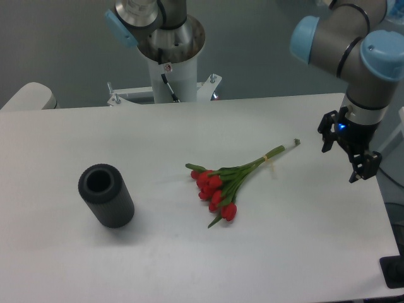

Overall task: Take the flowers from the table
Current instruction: 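Move the open gripper over the stems of the red tulip bouquet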

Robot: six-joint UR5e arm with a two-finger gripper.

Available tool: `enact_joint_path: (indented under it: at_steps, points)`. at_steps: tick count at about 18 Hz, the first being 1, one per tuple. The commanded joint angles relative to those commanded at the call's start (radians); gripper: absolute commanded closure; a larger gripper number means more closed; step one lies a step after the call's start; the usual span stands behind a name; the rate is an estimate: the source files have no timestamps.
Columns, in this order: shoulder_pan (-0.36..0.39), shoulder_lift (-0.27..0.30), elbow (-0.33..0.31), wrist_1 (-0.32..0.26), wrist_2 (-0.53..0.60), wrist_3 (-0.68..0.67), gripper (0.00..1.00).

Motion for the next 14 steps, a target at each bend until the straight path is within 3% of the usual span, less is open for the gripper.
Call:
enact_joint_path:
  at_steps: [5, 12, 14]
  points:
    - [0.000, 0.006, -0.024, 0.023, 0.002, -0.011, 0.00]
    - [-0.028, 0.015, -0.109, 0.061, 0.005, -0.173, 0.00]
    - [-0.029, 0.015, -0.146, 0.095, 0.020, -0.227, 0.00]
